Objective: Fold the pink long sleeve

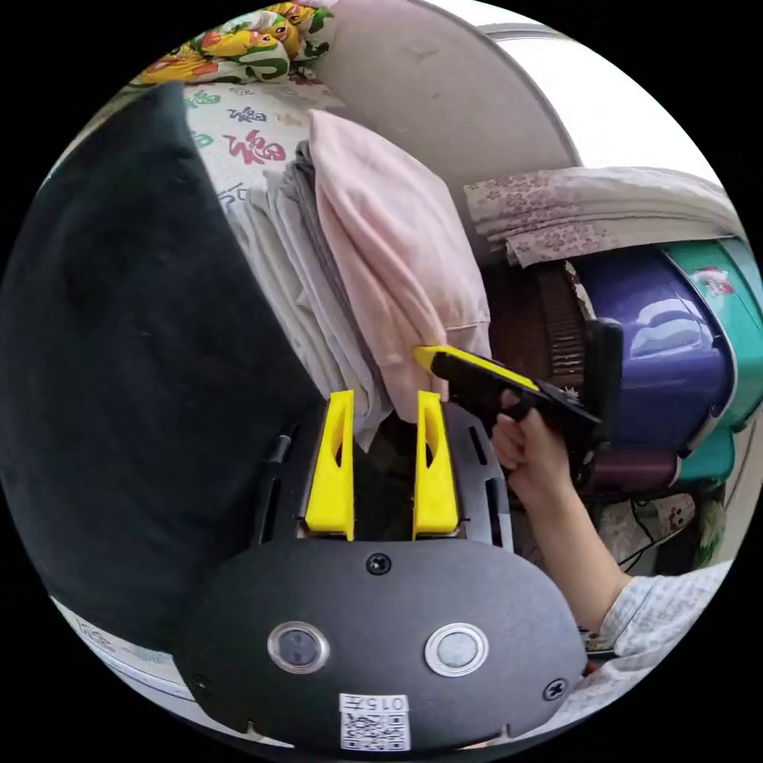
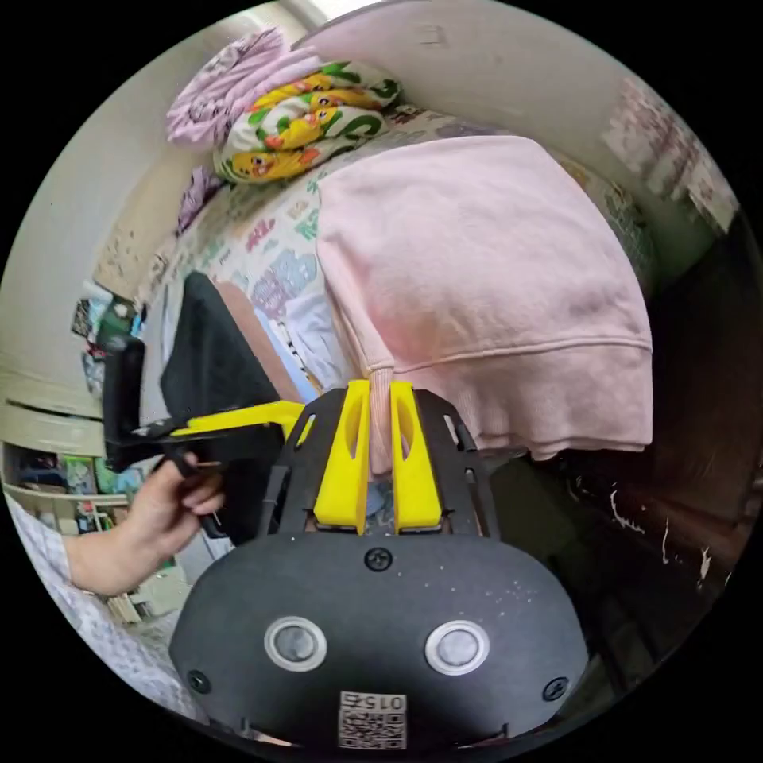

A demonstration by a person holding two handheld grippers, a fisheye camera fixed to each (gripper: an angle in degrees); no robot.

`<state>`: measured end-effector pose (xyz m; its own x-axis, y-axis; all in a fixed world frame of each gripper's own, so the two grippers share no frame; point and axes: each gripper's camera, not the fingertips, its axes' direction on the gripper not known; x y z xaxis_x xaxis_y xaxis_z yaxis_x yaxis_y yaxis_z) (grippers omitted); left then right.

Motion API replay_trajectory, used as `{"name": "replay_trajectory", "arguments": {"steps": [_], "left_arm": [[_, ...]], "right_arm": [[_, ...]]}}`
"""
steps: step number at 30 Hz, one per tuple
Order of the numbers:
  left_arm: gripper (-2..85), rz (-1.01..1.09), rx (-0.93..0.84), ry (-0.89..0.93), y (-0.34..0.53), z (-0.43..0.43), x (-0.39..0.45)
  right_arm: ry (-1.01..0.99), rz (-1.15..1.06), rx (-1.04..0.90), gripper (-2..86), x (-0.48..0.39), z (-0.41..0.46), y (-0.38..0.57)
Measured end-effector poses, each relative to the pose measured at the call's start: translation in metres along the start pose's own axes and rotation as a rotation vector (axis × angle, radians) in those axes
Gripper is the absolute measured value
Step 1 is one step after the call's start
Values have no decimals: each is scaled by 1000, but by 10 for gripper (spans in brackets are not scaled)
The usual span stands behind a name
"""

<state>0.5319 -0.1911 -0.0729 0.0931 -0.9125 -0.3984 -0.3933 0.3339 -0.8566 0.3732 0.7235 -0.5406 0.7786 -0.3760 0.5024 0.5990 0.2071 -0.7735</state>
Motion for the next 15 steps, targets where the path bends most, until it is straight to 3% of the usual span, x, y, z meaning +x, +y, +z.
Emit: {"name": "replay_trajectory", "arguments": {"steps": [5, 9, 12, 15], "left_arm": [[118, -36, 14, 185, -27, 36, -8], [68, -2, 59, 378, -37, 39, -17], [53, 44, 87, 470, -44, 31, -13], [83, 84, 101, 423, -47, 21, -7]], "right_arm": [[-124, 48, 50, 51, 31, 21, 53], [-247, 76, 111, 48, 53, 37, 82], [-530, 41, 169, 36, 60, 41, 101], [-455, 47, 229, 32, 55, 34, 115]]}}
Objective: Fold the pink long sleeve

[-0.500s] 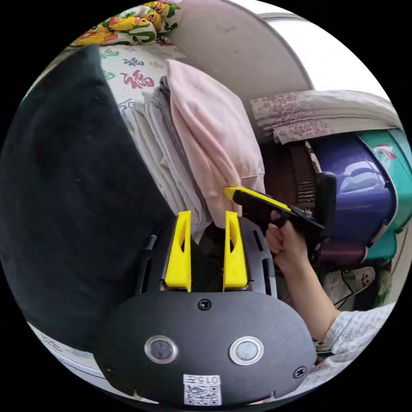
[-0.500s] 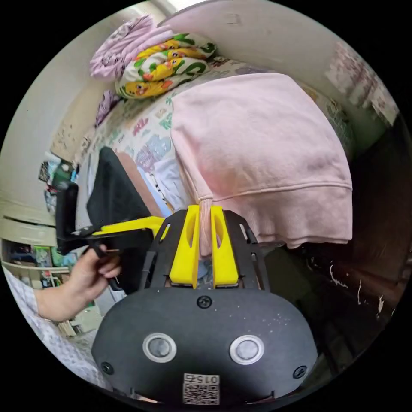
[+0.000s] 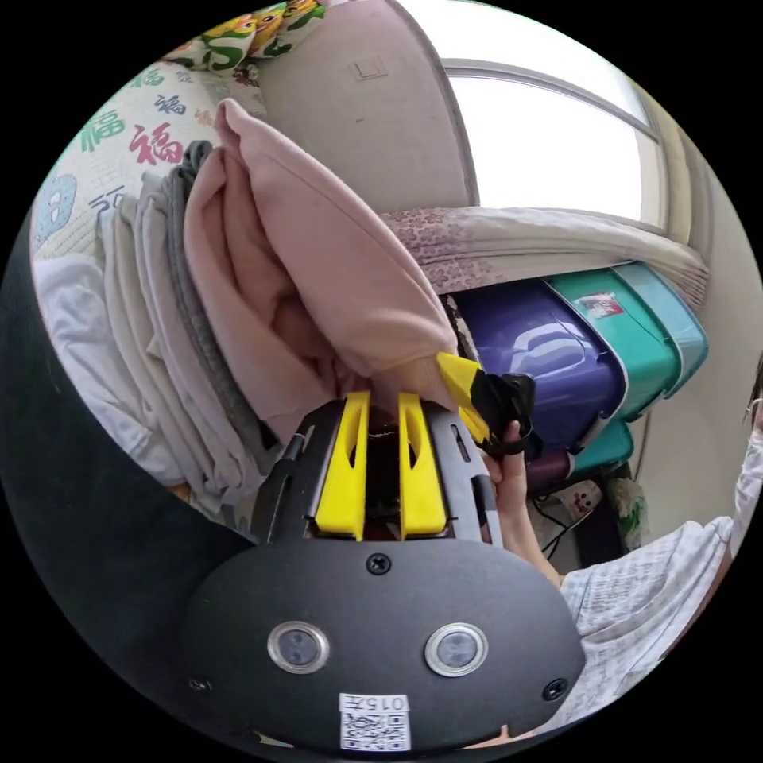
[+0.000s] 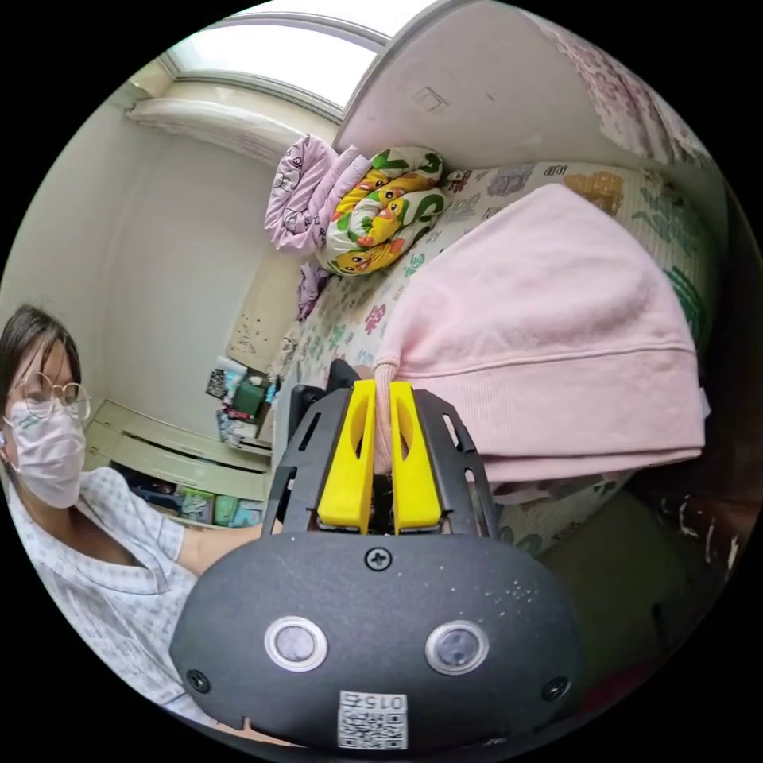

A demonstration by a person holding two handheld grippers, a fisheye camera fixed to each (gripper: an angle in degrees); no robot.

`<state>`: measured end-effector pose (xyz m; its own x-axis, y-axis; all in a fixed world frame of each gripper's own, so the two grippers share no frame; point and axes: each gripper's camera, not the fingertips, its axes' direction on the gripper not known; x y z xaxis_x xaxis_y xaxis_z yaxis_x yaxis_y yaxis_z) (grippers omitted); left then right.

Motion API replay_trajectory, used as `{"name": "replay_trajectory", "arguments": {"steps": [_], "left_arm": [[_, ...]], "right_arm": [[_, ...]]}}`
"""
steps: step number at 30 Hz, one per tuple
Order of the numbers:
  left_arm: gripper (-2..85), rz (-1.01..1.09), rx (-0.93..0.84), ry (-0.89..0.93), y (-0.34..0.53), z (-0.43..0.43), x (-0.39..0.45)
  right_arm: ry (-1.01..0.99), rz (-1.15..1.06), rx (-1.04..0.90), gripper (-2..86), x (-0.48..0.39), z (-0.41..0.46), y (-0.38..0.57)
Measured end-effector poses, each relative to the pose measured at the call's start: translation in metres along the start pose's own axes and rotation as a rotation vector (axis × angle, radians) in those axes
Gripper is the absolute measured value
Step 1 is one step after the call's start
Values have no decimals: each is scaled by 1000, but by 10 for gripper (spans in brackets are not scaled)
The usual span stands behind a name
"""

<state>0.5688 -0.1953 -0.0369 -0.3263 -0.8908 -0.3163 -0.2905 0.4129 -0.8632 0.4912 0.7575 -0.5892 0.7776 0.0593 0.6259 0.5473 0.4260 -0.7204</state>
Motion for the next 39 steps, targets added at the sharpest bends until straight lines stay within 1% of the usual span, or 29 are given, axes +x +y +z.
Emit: {"name": "replay_trajectory", "arguments": {"steps": [1, 2, 3, 4, 6, 8, 9, 11, 14, 16, 19, 20, 21, 22, 23, 24, 25, 27, 30, 32, 33, 35, 37, 39], "left_arm": [[93, -1, -9, -28, 0, 0, 0], [113, -38, -48, -109, 0, 3, -5], [122, -86, -91, -199, 2, 5, -12], [127, -105, -96, -235, 4, 5, -15], [133, -199, -70, -327, 22, -2, -28], [135, -228, -8, -415, 35, -11, -33], [134, -232, 36, -412, 42, -13, -35], [138, -249, 48, -398, 45, -11, -38], [143, -290, -28, -455, 43, 1, -48], [136, -334, -55, -437, 46, 2, -55], [86, -369, -48, -432, 59, -11, -57], [61, -352, -18, -372, 66, -22, -55], [44, -331, 25, -258, 75, -33, -52], [36, -333, 47, -198, 80, -39, -50], [28, -333, 80, -100, 88, -49, -48], [22, -316, 97, -45, 93, -57, -44], [20, -306, 99, -27, 95, -60, -42], [13, -236, 147, 117, 99, -80, -29], [9, -84, 197, 187, 97, -121, 6], [7, -12, 242, 226, 100, -156, 26], [6, 36, 281, 279, 104, -183, 37], [5, 125, 322, 366, 115, -228, 58], [5, 228, 351, 424, 133, -278, 85], [4, 365, 390, 478, 172, -353, 118]], "right_arm": [[62, -7, 3, 32, 0, 0, 3], [79, -2, 2, 32, 4, 1, 6], [70, 6, 1, 32, 8, 2, 7], [53, 32, 3, 32, 18, 4, 11], [53, 57, -1, 32, 30, 6, 16], [70, 53, -10, 33, 40, 11, 24], [71, 51, -13, 33, 42, 12, 26], [67, 65, -18, 35, 55, 15, 32], [39, 103, -11, 36, 74, 12, 35], [39, 101, 1, 35, 79, 6, 33], [67, 82, 0, 35, 79, -5, 24], [74, 73, -2, 34, 78, -9, 19], [76, 69, -2, 34, 77, -12, 15], [78, 63, 0, 34, 75, -19, 8], [69, 60, 8, 34, 73, -27, 1], [54, 56, 13, 34, 71, -32, -4], [31, 38, 30, 33, 64, -43, -13], [28, 3, 60, 32, 50, -60, -28], [-23, -43, 148, 30, 22, -99, -62], [-139, -81, 260, 29, -7, -137, -94], [-166, -100, 281, 28, -16, -146, -103], [-266, -210, 333, 25, -69, -174, -137], [-349, -297, 335, 22, -116, -185, -162], [-441, -378, 303, 21, -164, -187, -184]]}}
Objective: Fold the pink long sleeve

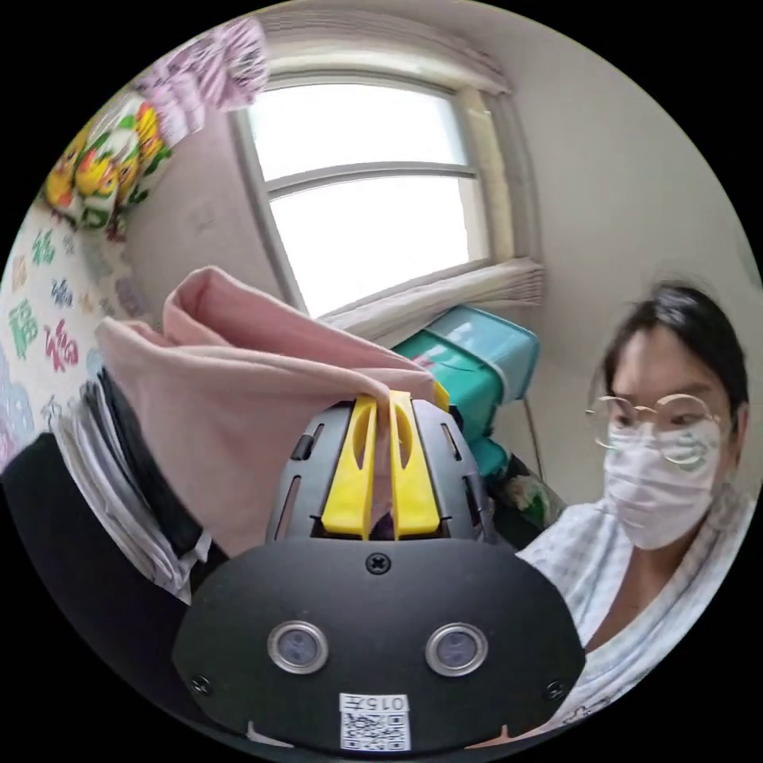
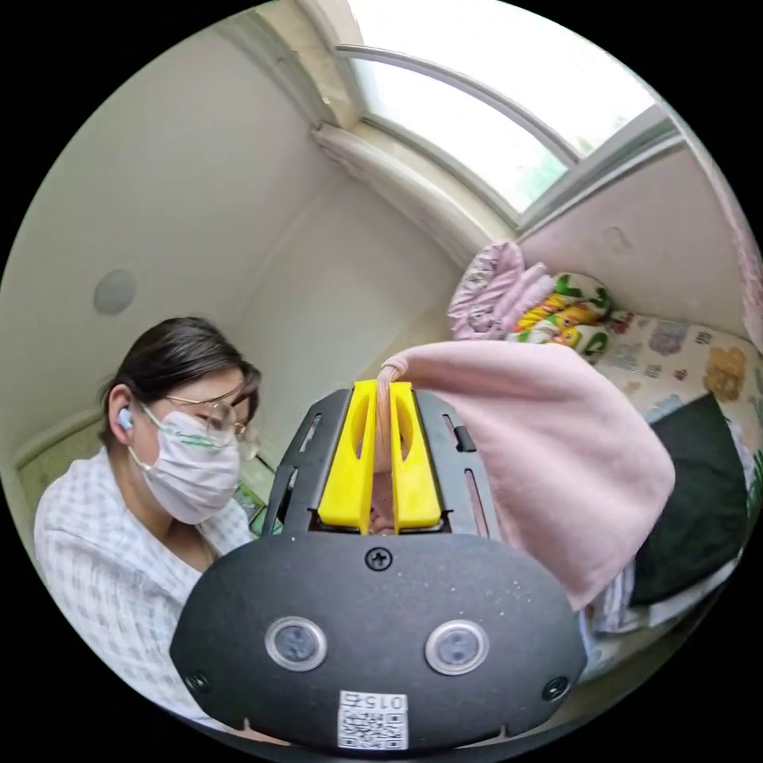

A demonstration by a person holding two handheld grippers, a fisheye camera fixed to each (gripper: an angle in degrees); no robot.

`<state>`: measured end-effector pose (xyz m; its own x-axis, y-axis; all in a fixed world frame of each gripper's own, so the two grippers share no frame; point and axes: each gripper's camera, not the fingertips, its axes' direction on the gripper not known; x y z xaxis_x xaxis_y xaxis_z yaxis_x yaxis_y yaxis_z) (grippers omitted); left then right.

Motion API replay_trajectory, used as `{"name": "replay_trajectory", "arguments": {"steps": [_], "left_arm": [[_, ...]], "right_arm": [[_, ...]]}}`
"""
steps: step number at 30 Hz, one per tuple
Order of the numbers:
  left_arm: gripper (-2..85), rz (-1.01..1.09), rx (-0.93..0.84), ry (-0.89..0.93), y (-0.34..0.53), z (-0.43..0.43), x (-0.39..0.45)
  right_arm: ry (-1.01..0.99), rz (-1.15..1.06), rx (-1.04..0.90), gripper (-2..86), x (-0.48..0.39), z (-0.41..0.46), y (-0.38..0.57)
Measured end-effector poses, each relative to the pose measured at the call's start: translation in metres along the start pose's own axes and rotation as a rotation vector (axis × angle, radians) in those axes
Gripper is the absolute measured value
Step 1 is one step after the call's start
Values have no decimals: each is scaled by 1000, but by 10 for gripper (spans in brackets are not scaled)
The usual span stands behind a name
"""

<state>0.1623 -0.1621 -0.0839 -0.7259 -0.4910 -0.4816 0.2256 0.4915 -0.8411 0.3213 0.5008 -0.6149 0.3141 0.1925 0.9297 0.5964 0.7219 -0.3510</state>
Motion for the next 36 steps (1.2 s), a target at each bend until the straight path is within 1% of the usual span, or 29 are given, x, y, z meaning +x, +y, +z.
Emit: {"name": "replay_trajectory", "arguments": {"steps": [1, 2, 3, 4, 5, 6, 7, 8, 9, 10, 11, 12, 13, 15, 16, 17, 18, 19, 21, 23, 26, 28, 30, 31, 32, 33, 34, 35, 36], "left_arm": [[4, 30, 5, 15, 0, -17, 18], [4, 76, 19, 38, 4, -52, 55], [4, 101, 30, 55, 11, -89, 89], [4, 109, 38, 60, 16, -109, 106], [4, 118, 57, 58, 28, -150, 138], [4, 119, 84, 33, 45, -193, 170], [4, 113, 97, 12, 53, -213, 185], [3, 103, 119, -50, 74, -255, 215], [3, 93, 143, -130, 95, -297, 245], [3, 82, 166, -173, 106, -319, 258], [2, 64, 230, -257, 127, -367, 283], [2, 12, 340, -316, 148, -420, 302], [2, -21, 406, -330, 158, -447, 310], [1, -52, 591, -424, 191, -547, 356], [1, -47, 623, -458, 197, -569, 371], [1, -4, 647, -548, 205, -607, 405], [1, 2, 705, -587, 215, -641, 437], [1, 19, 733, -599, 220, -656, 454], [1, 108, 834, -655, 249, -700, 523], [1, 139, 886, -715, 279, -721, 567], [1, 75, 936, -779, 347, -744, 606], [1, -21, 928, -779, 389, -750, 608], [1, -180, 931, -791, 446, -749, 599], [1, -223, 927, -805, 459, -747, 596], [1, -316, 920, -856, 486, -743, 593], [1, -430, 905, -925, 514, -739, 588], [1, -492, 915, -948, 528, -737, 585], [1, -604, 938, -958, 557, -734, 577], [1, -734, 923, -991, 581, -731, 565]], "right_arm": [[-86, -22, -21, 21, -19, 20, -18], [-189, -31, -51, 21, -36, 43, -30], [-244, -26, -66, 21, -43, 55, -34], [-354, 4, -104, 21, -56, 82, -38], [-443, 45, -143, 21, -69, 109, -36], [-478, 70, -159, 21, -76, 123, -33], [-535, 122, -191, 20, -89, 148, -24], [-572, 172, -223, 20, -101, 173, -15], [-582, 201, -240, 20, -107, 186, -11], [-578, 246, -272, 19, -116, 210, -6], [-542, 279, -313, 18, -125, 238, -7], [-524, 303, -334, 18, -128, 253, -10], [-493, 316, -382, 17, -135, 286, -21], [-450, 285, -456, 16, -149, 336, -50], [-440, 290, -483, 15, -156, 365, -76], [-430, 290, -490, 15, -163, 389, -106], [-426, 306, -488, 15, -166, 399, -122], [-427, 337, -468, 15, -171, 412, -158], [-421, 355, -424, 16, -186, 416, -213], [-375, 315, -388, 17, -210, 396, -281], [-286, 354, -389, 16, -210, 351, -340], [-219, 401, -435, 16, -203, 323, -361], [-148, 449, -501, 15, -198, 296, -378], [-75, 458, -564, 15, -197, 278, -389], [13, 468, -638, 15, -194, 261, -398], [50, 474, -683, 15, -192, 255, -400], [136, 509, -784, 15, -184, 243, -403], [199, 562, -875, 14, -173, 234, -402], [220, 581, -922, 14, -168, 231, -402]]}}
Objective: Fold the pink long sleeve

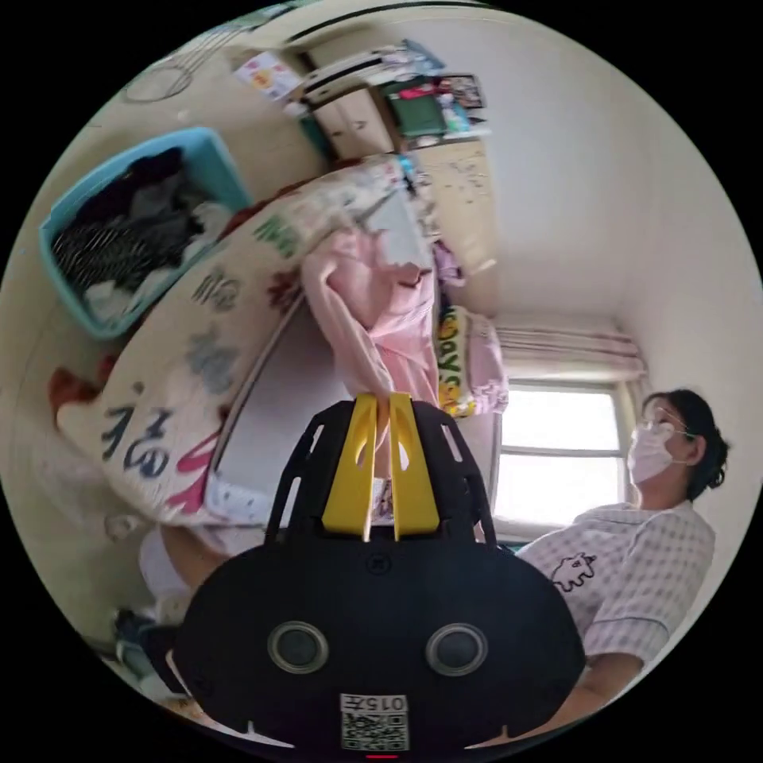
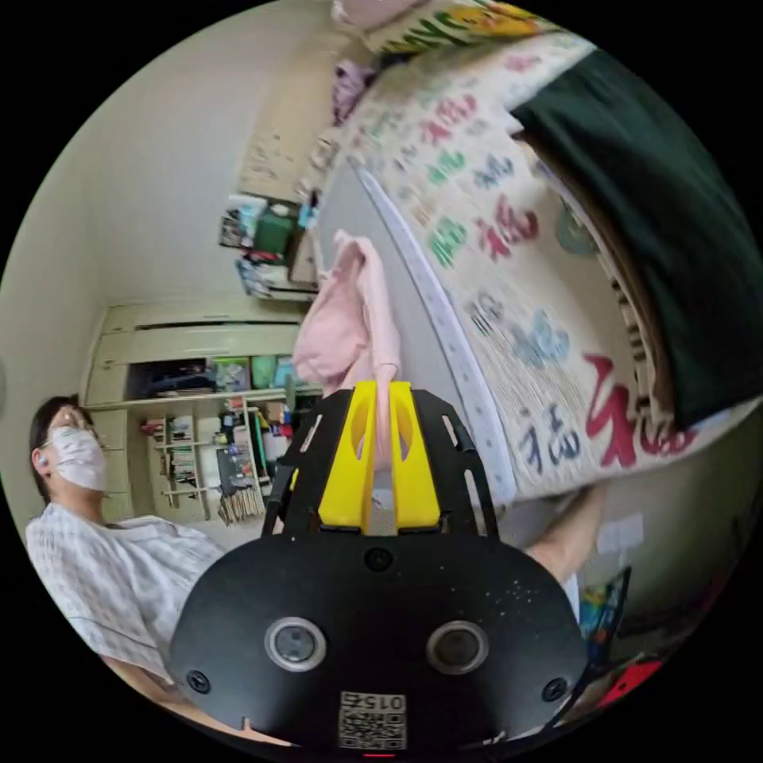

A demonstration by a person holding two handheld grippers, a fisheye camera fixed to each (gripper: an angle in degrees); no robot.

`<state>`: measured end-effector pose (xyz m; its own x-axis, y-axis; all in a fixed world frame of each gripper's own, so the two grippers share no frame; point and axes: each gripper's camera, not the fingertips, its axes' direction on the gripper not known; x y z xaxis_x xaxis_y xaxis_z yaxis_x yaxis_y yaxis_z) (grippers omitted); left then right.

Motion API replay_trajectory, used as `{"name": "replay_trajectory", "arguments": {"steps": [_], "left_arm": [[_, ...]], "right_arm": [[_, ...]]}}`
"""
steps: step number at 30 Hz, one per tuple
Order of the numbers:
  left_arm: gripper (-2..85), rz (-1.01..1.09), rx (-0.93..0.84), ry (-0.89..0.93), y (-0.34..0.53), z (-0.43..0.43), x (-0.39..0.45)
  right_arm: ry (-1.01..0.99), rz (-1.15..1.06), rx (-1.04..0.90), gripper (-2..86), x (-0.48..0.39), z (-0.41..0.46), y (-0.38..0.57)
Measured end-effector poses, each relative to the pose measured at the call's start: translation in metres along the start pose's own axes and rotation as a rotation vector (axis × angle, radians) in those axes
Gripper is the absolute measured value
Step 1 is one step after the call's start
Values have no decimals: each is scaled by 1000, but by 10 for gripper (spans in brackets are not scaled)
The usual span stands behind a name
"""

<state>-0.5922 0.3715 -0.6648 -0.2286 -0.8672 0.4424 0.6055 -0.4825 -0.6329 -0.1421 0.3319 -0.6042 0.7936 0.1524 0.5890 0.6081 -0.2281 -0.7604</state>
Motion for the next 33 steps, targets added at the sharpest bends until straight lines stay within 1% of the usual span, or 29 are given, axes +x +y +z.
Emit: {"name": "replay_trajectory", "arguments": {"steps": [1, 2, 3, 5, 7, 9, 11, 12, 14, 15, 16, 17, 18, 20, 21, 22, 23, 24, 26, 27, 28, 29, 30, 31, 32, 33], "left_arm": [[1, -39, -25, -58, 5, 4, -10], [2, -67, -112, -168, 14, 15, -26], [3, -71, -185, -272, 22, 25, -34], [4, -72, -224, -337, 32, 28, -36], [5, -57, -225, -386, 39, 21, -27], [6, -16, -275, -496, 44, 15, -14], [8, -5, -317, -585, 44, 15, -11], [9, -19, -329, -620, 44, 16, -13], [10, -56, -336, -602, 44, 17, -17], [11, -45, -345, -573, 43, 17, -14], [12, -32, -351, -577, 43, 17, -11], [13, -14, -353, -625, 42, 13, -3], [13, 2, -332, -680, 39, 6, 5], [11, 36, -257, -709, 33, -11, 21], [10, 72, -183, -693, 26, -25, 33], [10, 87, -142, -675, 23, -31, 39], [10, 111, -60, -625, 15, -43, 49], [10, 146, 7, -566, 6, -49, 57], [10, 198, 62, -508, -9, -48, 65], [12, 226, 74, -465, -20, -41, 67], [12, 240, 74, -435, -24, -36, 67], [15, 261, 66, -356, -34, -27, 67], [19, 272, 61, -271, -41, -18, 66], [21, 276, 66, -229, -44, -14, 66], [27, 281, 76, -150, -47, -9, 66], [34, 273, 86, -88, -49, -6, 65]], "right_arm": [[82, 37, -77, 14, 6, -3, -4], [167, 54, -144, 14, 6, -8, -12], [212, 69, -163, 14, 4, -13, -17], [351, 84, -236, 15, -15, -48, -37], [395, 71, -250, 17, -40, -90, -54], [449, 41, -293, 21, -68, -128, -73], [588, -25, -409, 28, -106, -156, -100], [612, -28, -441, 30, -113, -160, -107], [689, 22, -589, 41, -140, -171, -137], [718, 22, -620, 40, -149, -175, -145], [801, 3, -661, 37, -171, -185, -161], [902, -29, -679, 24, -194, -199, -179], [936, -49, -681, 17, -207, -207, -188], [982, -111, -643, 11, -261, -243, -236], [981, -123, -625, 9, -277, -252, -250], [987, -182, -585, 7, -313, -264, -278], [1015, -281, -542, 6, -356, -266, -306], [1021, -339, -524, 6, -379, -264, -319], [942, -571, -477, 11, -474, -235, -366], [906, -621, -471, 13, -496, -223, -376], [819, -721, -477, 29, -541, -195, -395], [747, -802, -502, 49, -580, -162, -410], [715, -838, -529, 62, -598, -144, -417], [651, -913, -612, 78, -631, -104, -426], [611, -970, -678, 82, -660, -67, -433], [603, -993, -696, 85, -672, -50, -436]]}}
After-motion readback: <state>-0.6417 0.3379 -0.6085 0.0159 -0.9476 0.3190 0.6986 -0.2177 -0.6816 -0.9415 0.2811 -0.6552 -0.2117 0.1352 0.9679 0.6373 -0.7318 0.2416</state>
